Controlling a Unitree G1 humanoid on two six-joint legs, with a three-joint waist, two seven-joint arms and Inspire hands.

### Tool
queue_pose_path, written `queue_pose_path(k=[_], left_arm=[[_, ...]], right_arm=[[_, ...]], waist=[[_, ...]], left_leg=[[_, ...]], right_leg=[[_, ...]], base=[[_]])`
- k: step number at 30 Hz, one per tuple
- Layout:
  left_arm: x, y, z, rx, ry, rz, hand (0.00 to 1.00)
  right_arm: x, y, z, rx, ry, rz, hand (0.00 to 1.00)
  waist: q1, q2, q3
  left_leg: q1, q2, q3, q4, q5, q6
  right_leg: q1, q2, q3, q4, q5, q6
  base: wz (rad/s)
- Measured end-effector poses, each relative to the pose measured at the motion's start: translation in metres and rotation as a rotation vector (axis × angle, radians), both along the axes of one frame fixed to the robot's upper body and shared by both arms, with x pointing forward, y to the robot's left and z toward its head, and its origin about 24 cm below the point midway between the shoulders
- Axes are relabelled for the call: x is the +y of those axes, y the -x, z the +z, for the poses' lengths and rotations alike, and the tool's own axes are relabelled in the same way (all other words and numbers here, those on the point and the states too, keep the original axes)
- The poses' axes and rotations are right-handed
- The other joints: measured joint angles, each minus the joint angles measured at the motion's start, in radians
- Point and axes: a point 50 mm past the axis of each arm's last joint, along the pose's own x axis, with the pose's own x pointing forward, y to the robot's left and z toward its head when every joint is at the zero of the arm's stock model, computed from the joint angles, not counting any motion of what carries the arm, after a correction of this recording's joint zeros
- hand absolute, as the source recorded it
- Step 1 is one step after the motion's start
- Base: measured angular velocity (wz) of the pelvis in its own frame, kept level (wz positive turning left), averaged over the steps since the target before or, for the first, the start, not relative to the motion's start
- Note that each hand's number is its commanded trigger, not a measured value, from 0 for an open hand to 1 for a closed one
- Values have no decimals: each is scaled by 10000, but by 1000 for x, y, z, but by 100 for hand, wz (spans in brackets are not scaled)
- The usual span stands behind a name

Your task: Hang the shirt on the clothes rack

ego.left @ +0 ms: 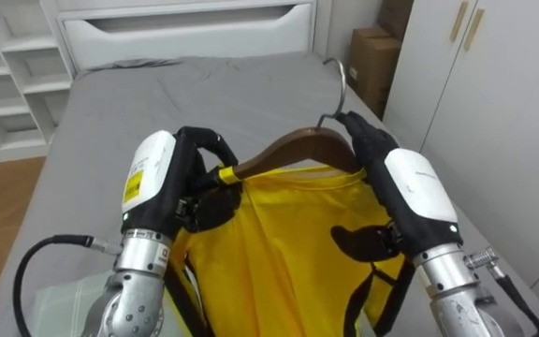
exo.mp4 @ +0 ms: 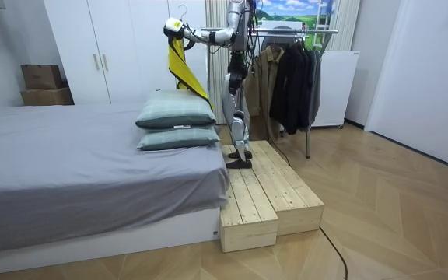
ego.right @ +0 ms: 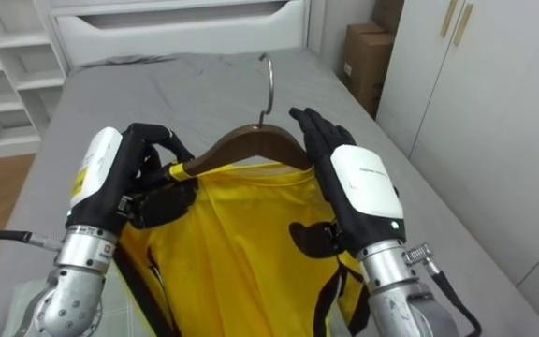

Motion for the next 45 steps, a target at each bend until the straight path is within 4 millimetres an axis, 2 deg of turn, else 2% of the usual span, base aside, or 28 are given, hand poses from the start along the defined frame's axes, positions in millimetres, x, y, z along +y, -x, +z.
queue_pose_path(k=[8, 18, 26, 36, 40, 45], left_arm=[[-1, -1, -2, 337, -158, -257, 100], [-4, 1, 10, 15, -61, -500, 100], [-5, 1, 12, -45, -24, -588, 100], [-5, 1, 16, -30, -10, -842, 100], [-6, 2, 21, -231, 46, -916, 100], [-7, 2, 21, -168, 304, -973, 100]], right_arm=[[-8, -2, -11, -118, 1119, -552, 0], [-9, 0, -10, -1133, 1290, -1090, 0], [-11, 0, -12, -1412, 1139, -1296, 0], [-19, -1, -21, -1499, 1133, -1624, 0], [-21, -1, -21, -1637, 1080, -1747, 0], [-23, -1, -23, -1778, 1020, -1922, 0]], waist=[[106, 1, -8], [118, -16, -73], [133, -11, -83], [101, 25, -103], [116, 94, -145], [106, 106, -147]], left_leg=[[-37, -11, 8, 70, 13, -5], [-45, -9, -34, 72, 16, -5], [-79, -12, -80, 83, 16, -6], [-223, -97, -306, 286, 17, -2], [-150, -117, -269, 235, 29, 16], [-132, -119, -266, 198, 29, 17]], right_leg=[[1, -11, 4, -35, -2, 1], [20, -10, -59, -22, -1, 1], [18, -13, -102, -38, -1, 1], [135, -97, -436, -202, -2, 2], [178, -112, -411, -201, -3, 7], [183, -113, -413, -204, -5, 14]], base=[[0], [0], [1], [9], [1], [0]])
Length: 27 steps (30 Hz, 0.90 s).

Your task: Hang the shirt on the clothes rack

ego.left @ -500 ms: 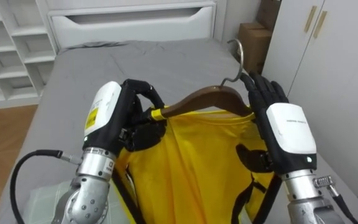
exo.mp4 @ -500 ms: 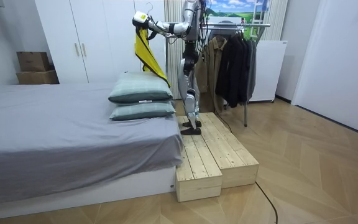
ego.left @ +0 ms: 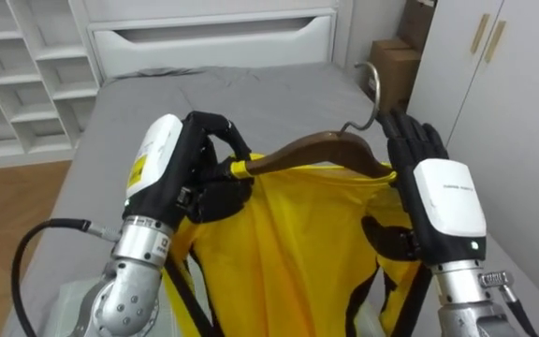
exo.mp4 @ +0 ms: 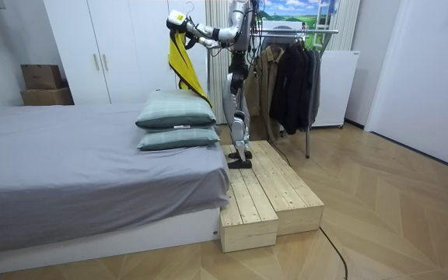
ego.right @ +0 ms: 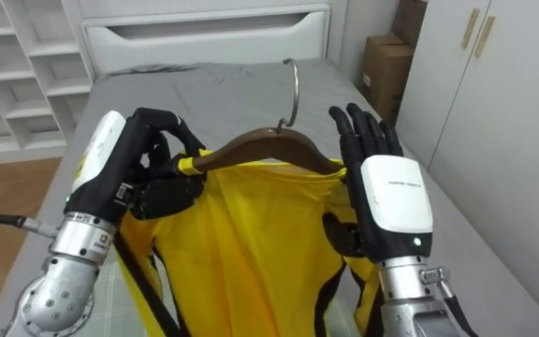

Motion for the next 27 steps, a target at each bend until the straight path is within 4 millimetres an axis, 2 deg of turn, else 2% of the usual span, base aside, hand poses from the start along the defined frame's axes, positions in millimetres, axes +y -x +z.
queue_pose_path(k=[4, 5, 6, 7, 27], left_arm=[[0, 0, 0, 76, 0, -75, 100], [0, 0, 0, 110, 45, -105, 100], [0, 0, 0, 146, 90, -145, 100], [0, 0, 0, 166, 129, -162, 100], [4, -1, -1, 541, 639, -464, 100]], right_arm=[[-1, 0, -1, 27, 2, -48, 1], [-1, 0, -1, -7, -8, -62, 31], [-1, 0, -1, -68, -25, -85, 70], [-1, 0, 0, -106, -35, -100, 100], [-4, 1, 1, -473, -255, -258, 100]], waist=[[-1, 0, 1], [-1, 0, 1], [0, 0, 1], [0, 0, 1], [-9, -19, 12]], left_leg=[[29, -2, 4, -63, 1, 0], [33, -2, 4, -71, 1, 0], [45, -2, 4, -103, 2, 0], [61, -2, 4, -130, 4, 4], [141, -11, -9, -283, 6, 8]], right_leg=[[-11, 6, 16, -7, 0, 0], [-10, 6, 21, -9, -1, 1], [-12, 6, 28, -12, -2, 3], [-12, 6, 31, -13, -2, 4], [-24, -4, 83, -14, -19, 33]], base=[[0], [0], [0], [0], [0]])
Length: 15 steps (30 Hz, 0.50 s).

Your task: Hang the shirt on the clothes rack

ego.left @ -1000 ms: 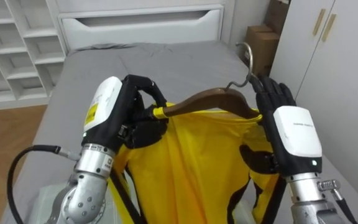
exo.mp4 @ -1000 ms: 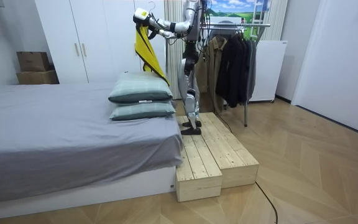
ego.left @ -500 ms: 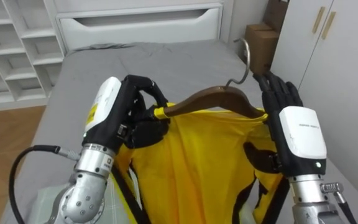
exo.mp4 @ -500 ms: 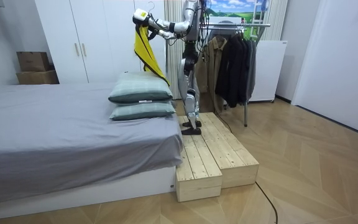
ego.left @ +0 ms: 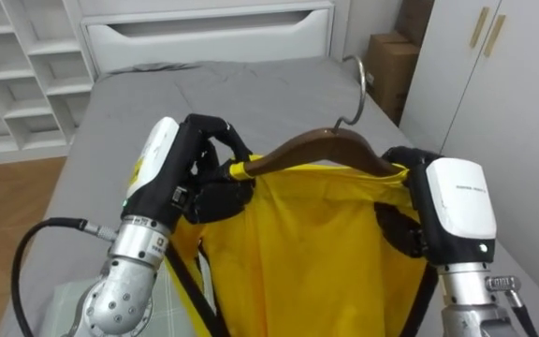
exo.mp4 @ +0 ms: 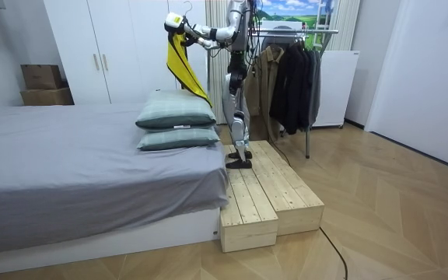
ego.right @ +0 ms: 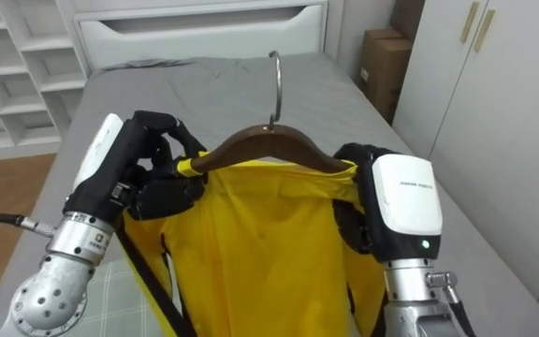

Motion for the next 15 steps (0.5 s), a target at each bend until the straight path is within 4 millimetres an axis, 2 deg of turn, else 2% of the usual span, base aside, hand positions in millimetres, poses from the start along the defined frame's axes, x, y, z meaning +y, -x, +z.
queue_pose_path(k=[13, 15], left_arm=[[4, -1, -3, 470, 70, -124, 100], [2, -1, -5, 601, 86, -228, 100]], right_arm=[[-3, 7, -7, 270, 59, 164, 100], [-3, 10, -11, 378, 71, 152, 100]], waist=[[-38, -21, 14], [-35, -56, 36]], left_leg=[[17, 4, 51, -2, 0, 1], [52, 5, 55, -6, 1, 2]], right_leg=[[-5, 6, 102, 3, 0, 0], [18, 8, 103, 3, 0, 0]], base=[[0], [0]])
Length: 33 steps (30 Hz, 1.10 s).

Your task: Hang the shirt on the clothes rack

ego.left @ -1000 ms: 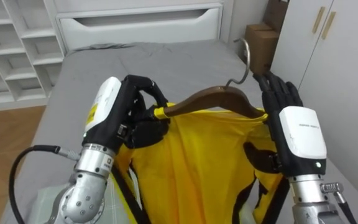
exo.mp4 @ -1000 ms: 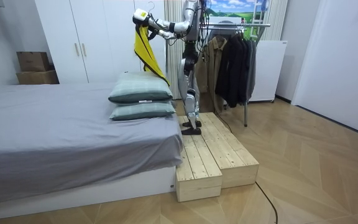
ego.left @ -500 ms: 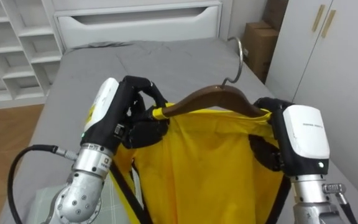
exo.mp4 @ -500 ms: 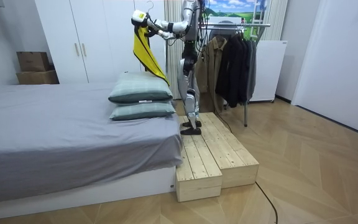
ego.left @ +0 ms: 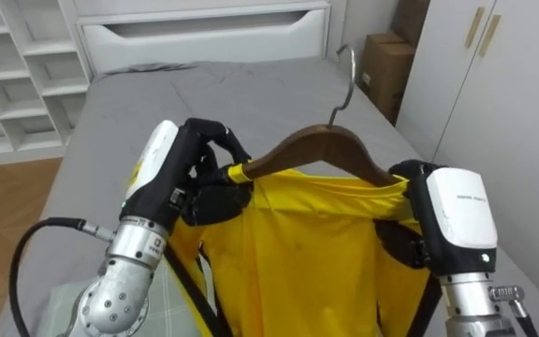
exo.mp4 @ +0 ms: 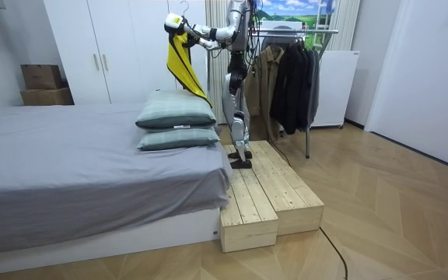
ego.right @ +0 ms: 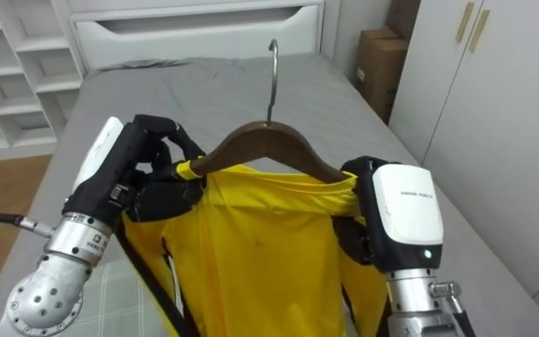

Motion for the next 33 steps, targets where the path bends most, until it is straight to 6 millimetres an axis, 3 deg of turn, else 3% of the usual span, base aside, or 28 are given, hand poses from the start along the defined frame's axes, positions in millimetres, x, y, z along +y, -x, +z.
queue_pose_path(k=[5, 6, 7, 8, 23, 33], left_arm=[[-3, 0, -3, 202, -68, -87, 100], [-3, 0, -3, 236, -81, -96, 88], [-3, 0, -4, 252, -87, -108, 58], [-4, 0, -4, 294, -102, -137, 0], [-23, 3, -10, 1199, 1674, -1299, 0], [-19, 2, -32, 2229, 1359, -1384, 0]], right_arm=[[-2, 2, -6, 246, -76, -71, 100], [-3, 2, -6, 278, -75, -88, 100], [-3, 2, -7, 311, -71, -104, 100], [-4, 3, -9, 366, -65, -141, 100], [12, 9, -36, 2367, 898, 591, 100], [17, 13, -51, 3827, 1524, 975, 100]], waist=[[-3, -73, 49], [-12, -86, 56], [-17, -94, 58], [-22, -117, 62], [40, -145, 25], [49, 122, 33]], left_leg=[[34, 0, 75, -10, 2, 2], [35, -1, 89, -10, 2, 3], [35, -2, 95, -10, 2, 3], [35, -4, 101, -13, 2, 3], [155, 15, 16, -18, 1, 4], [293, -10, 166, -6, 46, 66]], right_leg=[[-29, 0, 80, -30, -17, 21], [-26, 0, 97, -43, -18, 22], [-24, 0, 104, -51, -17, 22], [-22, 0, 116, -57, -17, 22], [-7, -4, 124, 215, -15, 24], [-13, -25, 304, 196, -55, 81]], base=[[-3], [-4], [-3], [0], [0], [-6]])
